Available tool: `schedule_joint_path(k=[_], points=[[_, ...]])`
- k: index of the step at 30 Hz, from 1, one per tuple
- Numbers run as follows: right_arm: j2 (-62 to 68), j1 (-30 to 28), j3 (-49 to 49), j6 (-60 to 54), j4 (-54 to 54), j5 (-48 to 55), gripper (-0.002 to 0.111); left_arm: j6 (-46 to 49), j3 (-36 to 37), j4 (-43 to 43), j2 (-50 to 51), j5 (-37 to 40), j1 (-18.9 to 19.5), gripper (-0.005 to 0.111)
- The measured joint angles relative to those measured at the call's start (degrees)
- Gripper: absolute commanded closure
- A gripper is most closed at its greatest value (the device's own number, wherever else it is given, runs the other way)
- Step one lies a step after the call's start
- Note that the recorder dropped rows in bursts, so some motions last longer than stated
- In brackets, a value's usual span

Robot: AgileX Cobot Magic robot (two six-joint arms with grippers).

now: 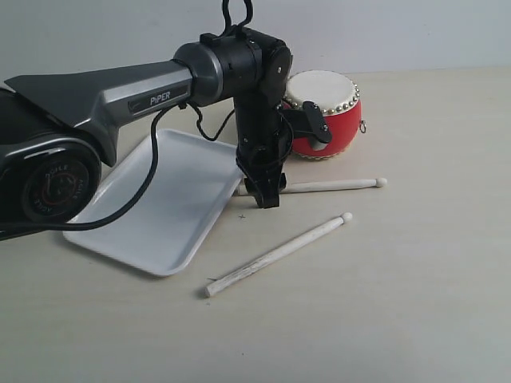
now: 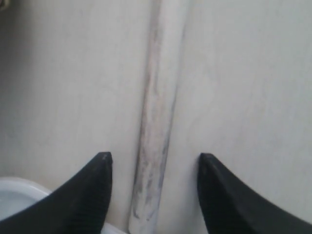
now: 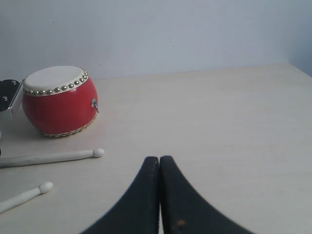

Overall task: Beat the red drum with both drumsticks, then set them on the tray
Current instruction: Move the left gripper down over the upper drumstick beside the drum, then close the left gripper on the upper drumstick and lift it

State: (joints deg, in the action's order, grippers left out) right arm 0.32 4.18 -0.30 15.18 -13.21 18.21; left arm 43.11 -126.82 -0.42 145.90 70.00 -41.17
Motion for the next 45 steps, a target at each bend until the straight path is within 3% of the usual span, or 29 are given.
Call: schedule_joint_path(k=[7,16,21,32,37,45], points=[[0.0,0.0,0.0,0.0,0.0,0.0,0.108,0.4,0.0,0.0,0.0,0.0,0.0,0.059],[0.0,0.0,0.0,0.0,0.0,0.0,0.108,0.4,-0.1,0.0,0.4,0.1,0.0,0.082],[0.0,0.0,0.0,0.0,0.0,0.0,0.108,0.5,-0.1,0.0,0.4,0.1,0.0,0.107],[0.0,0.0,0.0,0.0,0.0,0.0,0.108,-3.5,0.1,-0.4,-3.7,0.0,0.0,0.107],[0.0,0.0,0.0,0.0,0.0,0.0,0.108,-4.3,0.1,-11.3,-9.4,0.0,0.0,0.107],[0.0,0.0,0.0,0.0,0.0,0.0,0.108,-3.2,0.6,-20.5,-13.5,0.1,0.0,0.107]])
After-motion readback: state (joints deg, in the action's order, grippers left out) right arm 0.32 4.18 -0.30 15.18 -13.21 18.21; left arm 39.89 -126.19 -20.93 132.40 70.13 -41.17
